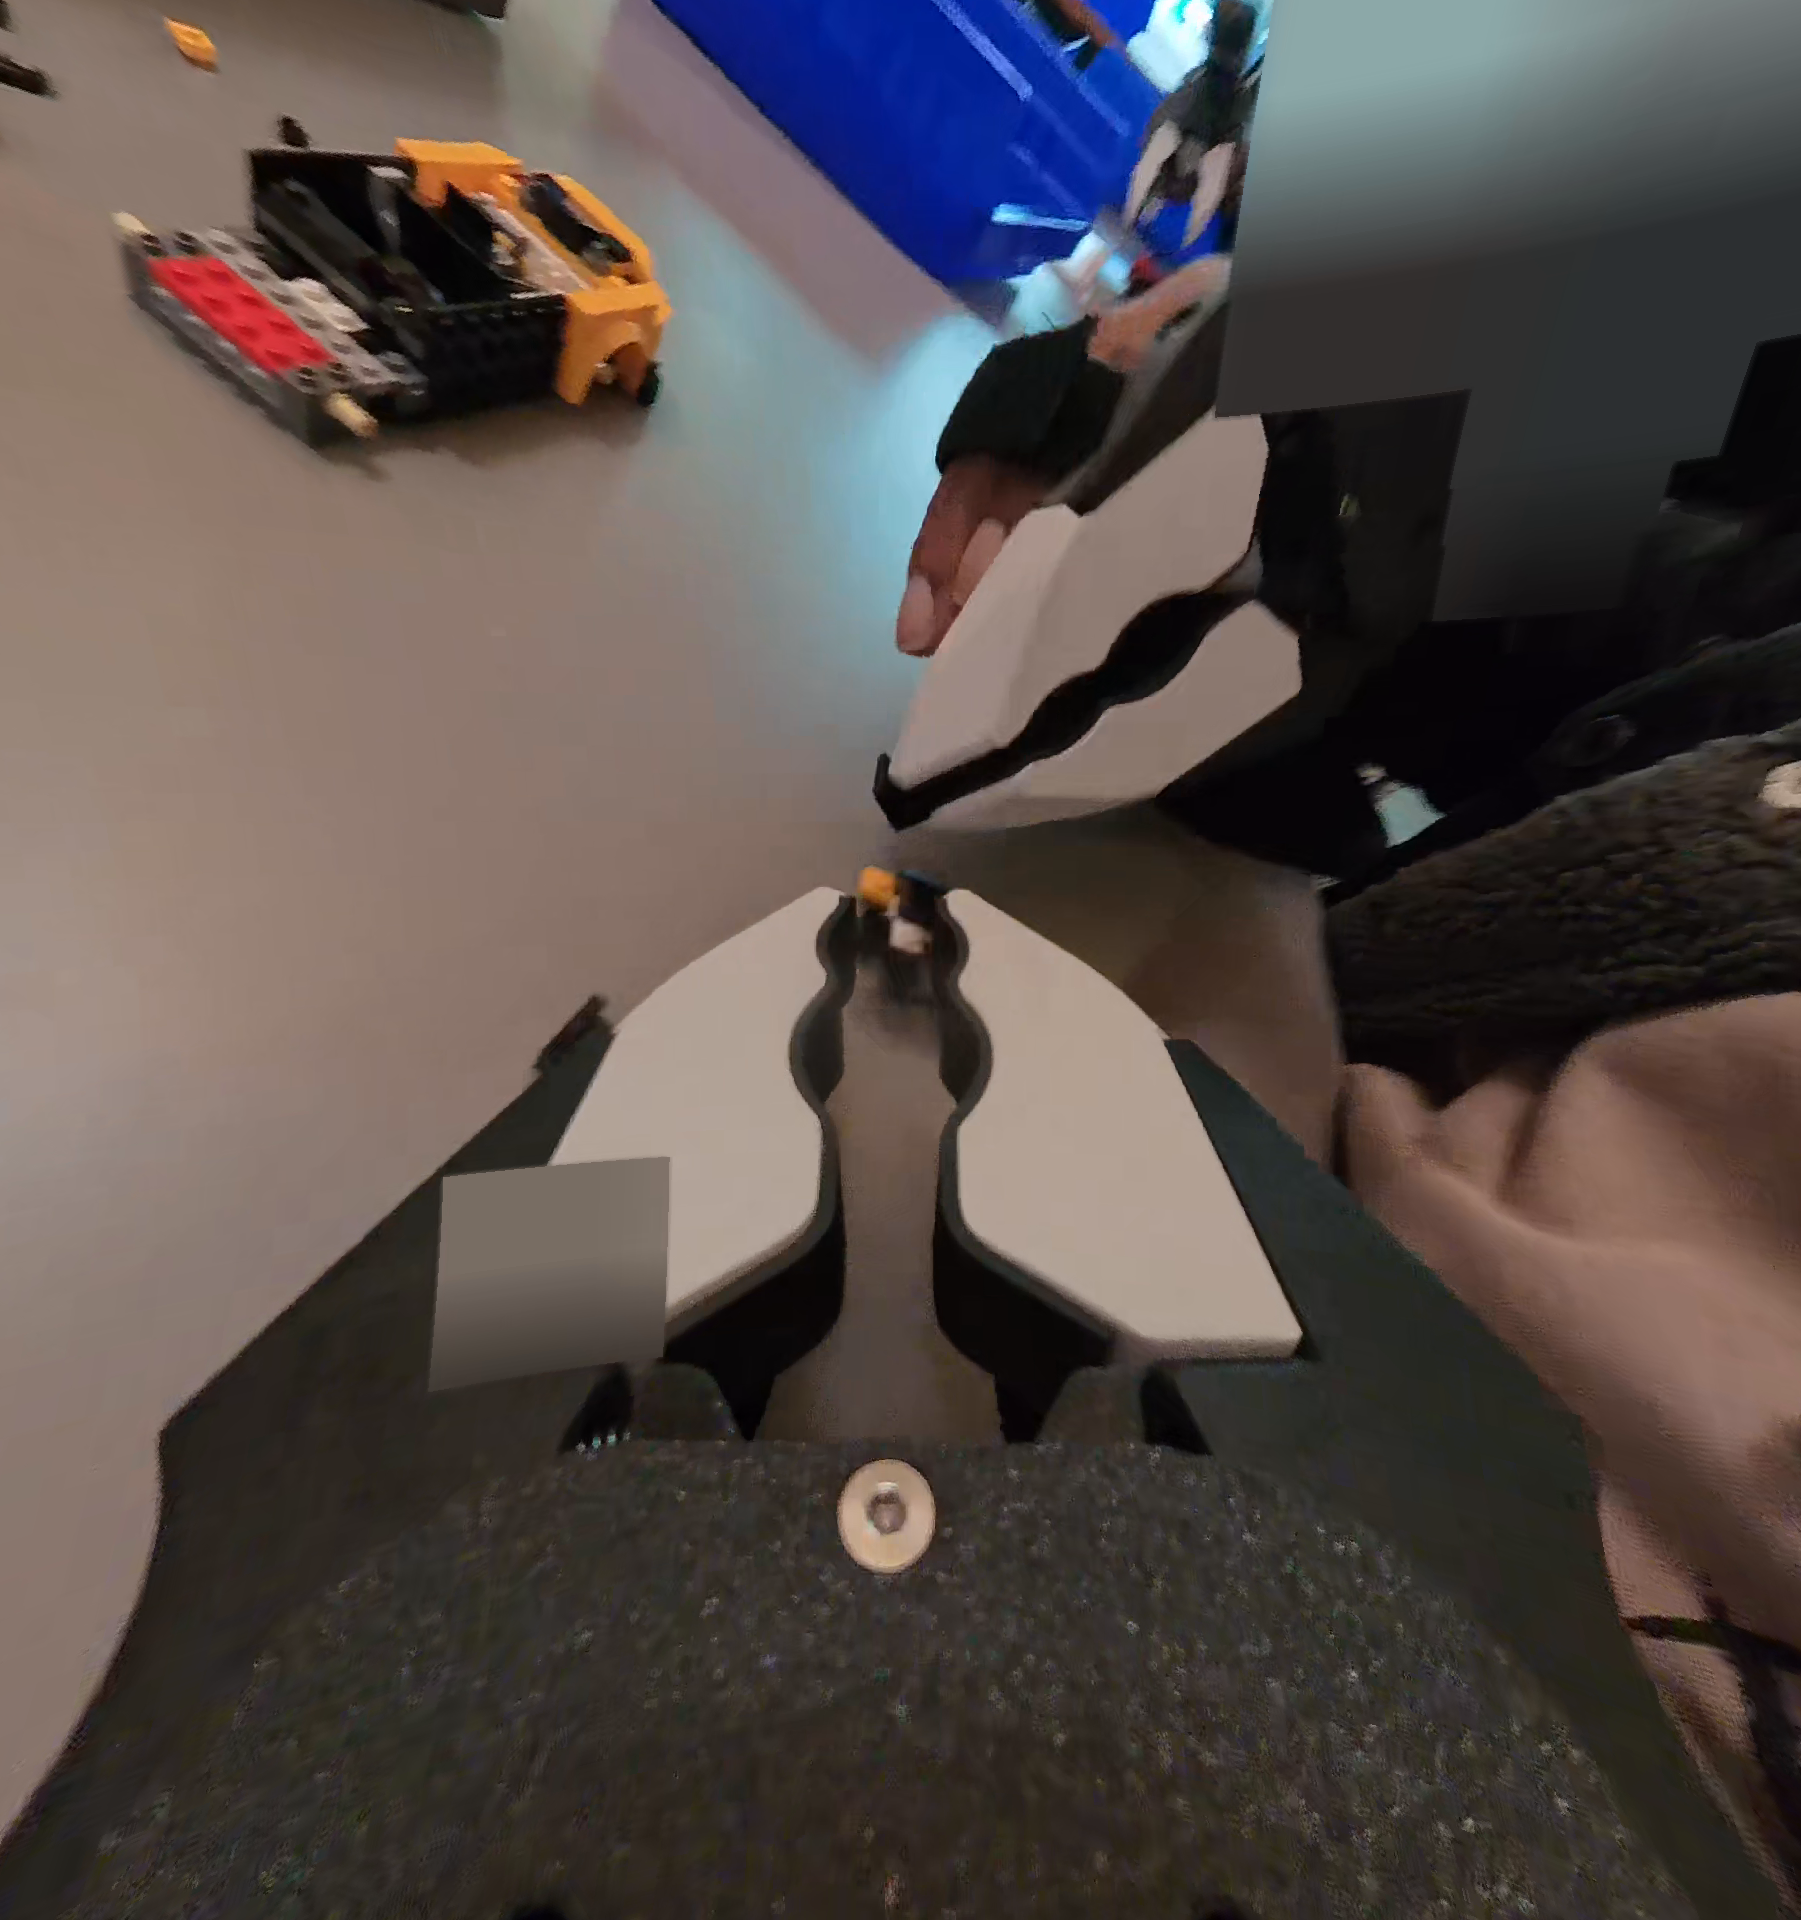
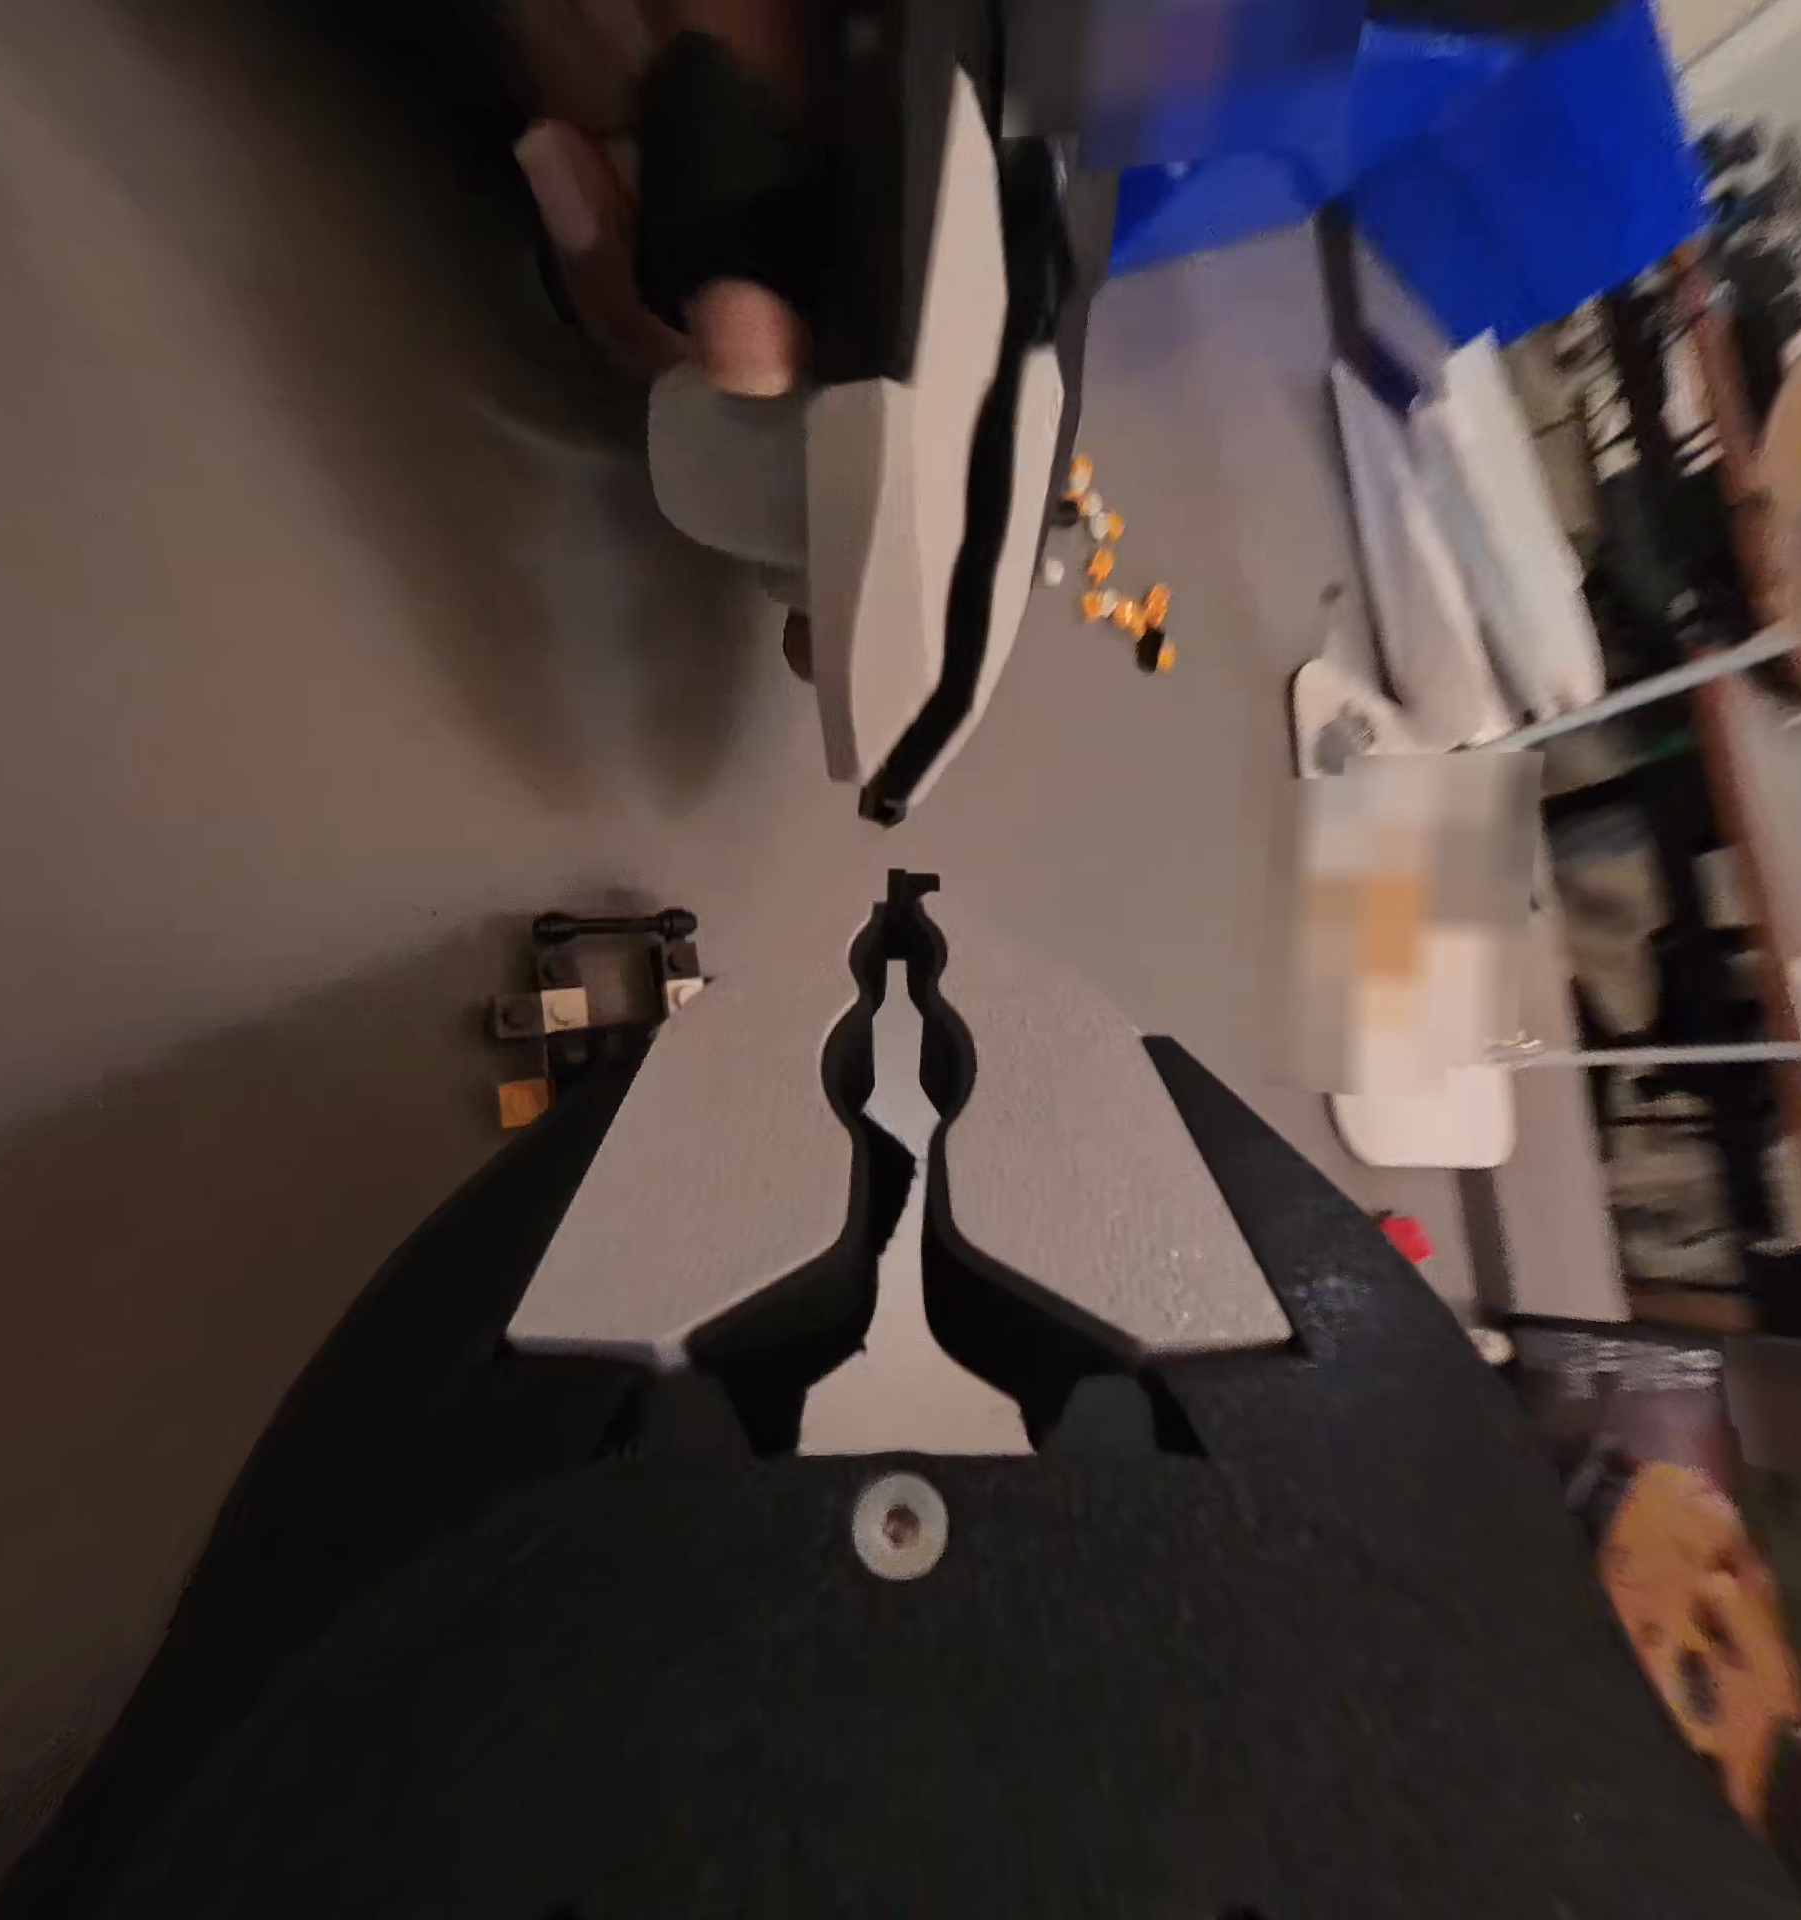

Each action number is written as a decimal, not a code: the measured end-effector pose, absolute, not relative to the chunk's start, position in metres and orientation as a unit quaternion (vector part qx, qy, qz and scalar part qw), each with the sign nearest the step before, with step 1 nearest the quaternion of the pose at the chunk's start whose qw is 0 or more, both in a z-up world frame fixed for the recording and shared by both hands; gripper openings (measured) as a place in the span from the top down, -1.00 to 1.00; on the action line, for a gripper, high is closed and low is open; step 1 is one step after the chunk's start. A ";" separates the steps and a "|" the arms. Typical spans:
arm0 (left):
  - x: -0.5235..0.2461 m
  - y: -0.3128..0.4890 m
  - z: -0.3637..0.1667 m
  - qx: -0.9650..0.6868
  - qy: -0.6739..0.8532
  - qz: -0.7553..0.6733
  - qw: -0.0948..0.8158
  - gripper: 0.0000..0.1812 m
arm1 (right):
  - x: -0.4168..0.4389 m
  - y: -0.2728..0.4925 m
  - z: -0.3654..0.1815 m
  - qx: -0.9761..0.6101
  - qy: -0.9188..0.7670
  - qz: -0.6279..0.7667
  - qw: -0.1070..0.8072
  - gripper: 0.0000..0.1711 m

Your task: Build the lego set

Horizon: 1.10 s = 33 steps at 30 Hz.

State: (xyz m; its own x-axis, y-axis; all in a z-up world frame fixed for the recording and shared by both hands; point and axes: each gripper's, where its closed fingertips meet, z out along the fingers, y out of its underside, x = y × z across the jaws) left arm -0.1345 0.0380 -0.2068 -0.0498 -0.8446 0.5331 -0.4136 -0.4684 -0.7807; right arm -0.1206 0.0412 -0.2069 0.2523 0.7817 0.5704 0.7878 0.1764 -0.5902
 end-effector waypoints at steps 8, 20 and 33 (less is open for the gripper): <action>-0.131 0.024 -0.201 -0.646 0.469 -0.578 0.167 0.82 | -0.136 0.029 -0.201 -0.590 -0.636 -0.051 0.495 0.97; -0.138 0.037 -0.221 -0.660 0.528 -0.488 0.218 0.92 | -0.122 0.033 -0.207 -0.679 -0.568 0.082 0.458 0.82; -0.147 0.041 -0.252 -0.625 0.664 -0.310 0.269 0.73 | -0.101 0.044 -0.215 -0.728 -0.510 0.106 0.446 0.83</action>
